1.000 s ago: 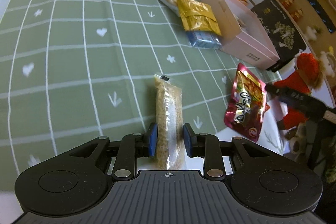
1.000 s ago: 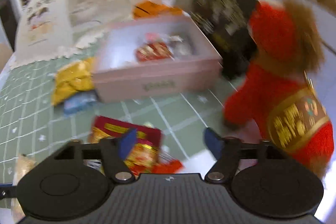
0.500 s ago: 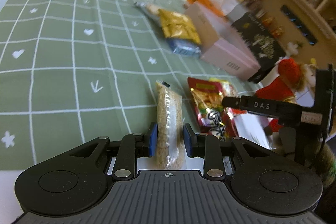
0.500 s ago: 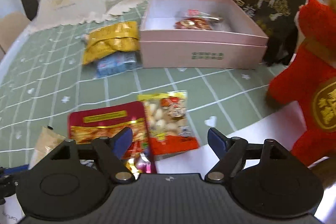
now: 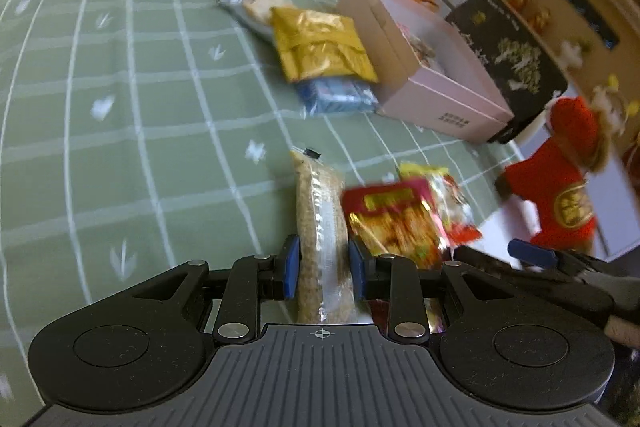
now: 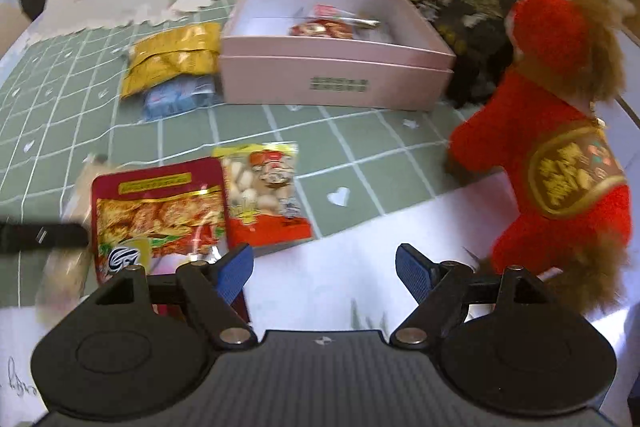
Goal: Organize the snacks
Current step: 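Lower the white stick packet onto the table and open the left gripper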
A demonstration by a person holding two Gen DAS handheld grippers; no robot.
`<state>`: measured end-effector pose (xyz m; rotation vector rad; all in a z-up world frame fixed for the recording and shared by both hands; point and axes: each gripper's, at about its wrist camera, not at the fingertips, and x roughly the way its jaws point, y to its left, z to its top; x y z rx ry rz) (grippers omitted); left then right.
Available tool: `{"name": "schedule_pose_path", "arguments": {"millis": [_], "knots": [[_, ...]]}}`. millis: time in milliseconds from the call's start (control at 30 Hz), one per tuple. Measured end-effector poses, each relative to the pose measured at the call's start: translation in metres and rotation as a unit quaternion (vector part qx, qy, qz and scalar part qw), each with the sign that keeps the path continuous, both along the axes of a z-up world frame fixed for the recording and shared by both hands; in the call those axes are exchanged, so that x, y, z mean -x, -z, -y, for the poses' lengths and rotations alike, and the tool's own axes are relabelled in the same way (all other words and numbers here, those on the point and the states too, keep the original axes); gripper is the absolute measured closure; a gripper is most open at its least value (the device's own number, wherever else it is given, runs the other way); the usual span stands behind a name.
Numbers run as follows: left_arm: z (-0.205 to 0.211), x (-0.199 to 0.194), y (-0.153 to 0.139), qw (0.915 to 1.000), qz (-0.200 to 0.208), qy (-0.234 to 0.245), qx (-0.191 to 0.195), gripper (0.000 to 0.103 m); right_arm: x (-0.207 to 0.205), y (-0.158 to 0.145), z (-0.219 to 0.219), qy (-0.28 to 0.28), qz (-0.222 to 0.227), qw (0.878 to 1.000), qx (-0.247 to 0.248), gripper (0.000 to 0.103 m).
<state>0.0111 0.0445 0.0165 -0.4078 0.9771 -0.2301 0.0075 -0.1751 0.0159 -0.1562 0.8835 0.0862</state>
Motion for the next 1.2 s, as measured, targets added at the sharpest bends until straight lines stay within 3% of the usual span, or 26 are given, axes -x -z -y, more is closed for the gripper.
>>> {"name": "schedule_pose_path", "arguments": {"millis": [133, 267, 333, 533, 700, 833, 933, 1200], "knots": [[-0.001, -0.028, -0.002, 0.9995, -0.015, -0.023, -0.015, 0.071, -0.020, 0.003, -0.002, -0.038, 0.032, 0.999, -0.020, 0.022], [0.012, -0.049, -0.008, 0.9976, -0.017, 0.018, -0.065, 0.071, -0.049, 0.018, 0.006, -0.049, 0.018, 0.994, -0.094, 0.009], [0.013, -0.048, -0.009, 0.9971, -0.018, 0.021, -0.071, 0.071, -0.053, 0.022, 0.000, -0.044, 0.030, 0.995, -0.087, 0.004], [0.017, -0.044, -0.008, 0.9976, -0.011, -0.007, -0.068, 0.070, -0.058, 0.026, -0.001, -0.075, 0.040, 0.993, -0.077, 0.003], [0.021, -0.033, -0.004, 0.9970, 0.017, -0.033, -0.068, 0.070, -0.051, 0.030, 0.013, -0.073, 0.057, 0.993, -0.076, 0.000], [0.027, -0.024, -0.002, 0.9947, 0.043, -0.019, -0.091, 0.069, -0.050, 0.030, 0.011, -0.068, 0.061, 0.993, -0.070, 0.000], [0.026, -0.009, 0.000, 0.9943, 0.055, -0.039, -0.083, 0.068, -0.051, 0.031, 0.010, -0.066, 0.064, 0.993, -0.071, 0.000], [0.022, 0.044, -0.004, 0.9949, 0.022, -0.088, -0.044, 0.069, -0.055, 0.031, 0.007, -0.064, 0.068, 0.993, -0.071, 0.000]]}}
